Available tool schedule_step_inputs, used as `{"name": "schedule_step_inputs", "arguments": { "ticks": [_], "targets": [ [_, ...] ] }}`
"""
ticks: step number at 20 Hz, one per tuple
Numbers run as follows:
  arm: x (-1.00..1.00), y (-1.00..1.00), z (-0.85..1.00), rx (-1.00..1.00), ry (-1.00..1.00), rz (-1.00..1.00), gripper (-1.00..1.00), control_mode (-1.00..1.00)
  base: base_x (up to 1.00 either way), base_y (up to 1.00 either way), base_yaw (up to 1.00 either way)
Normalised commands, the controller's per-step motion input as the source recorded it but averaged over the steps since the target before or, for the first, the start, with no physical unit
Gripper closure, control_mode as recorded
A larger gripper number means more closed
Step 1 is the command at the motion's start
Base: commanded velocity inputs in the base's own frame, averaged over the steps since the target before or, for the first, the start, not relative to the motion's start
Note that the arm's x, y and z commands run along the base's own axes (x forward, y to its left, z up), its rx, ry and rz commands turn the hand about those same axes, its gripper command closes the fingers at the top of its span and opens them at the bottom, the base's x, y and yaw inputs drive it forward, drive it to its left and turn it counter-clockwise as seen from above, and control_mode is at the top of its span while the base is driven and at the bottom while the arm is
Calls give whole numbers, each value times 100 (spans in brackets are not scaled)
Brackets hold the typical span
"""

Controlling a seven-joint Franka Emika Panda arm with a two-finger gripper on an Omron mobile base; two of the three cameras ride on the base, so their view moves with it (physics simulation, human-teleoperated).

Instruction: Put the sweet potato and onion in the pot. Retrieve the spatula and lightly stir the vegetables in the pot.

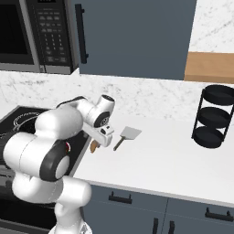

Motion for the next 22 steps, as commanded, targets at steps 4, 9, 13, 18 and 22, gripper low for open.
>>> {"name": "schedule_step_inputs", "arguments": {
  "ticks": [4,9,13,18,22],
  "targets": [
    [38,0,-38,2,2,0,-100,-100,0,0,0],
    [24,1,-45,0,0,0,-100,-100,0,0,0],
    [17,6,-38,0,0,0,-100,-100,0,0,0],
    [18,0,-16,0,0,0,-100,-100,0,0,0],
    [0,11,-6,0,-2,0,-100,-100,0,0,0]
  ]
}}
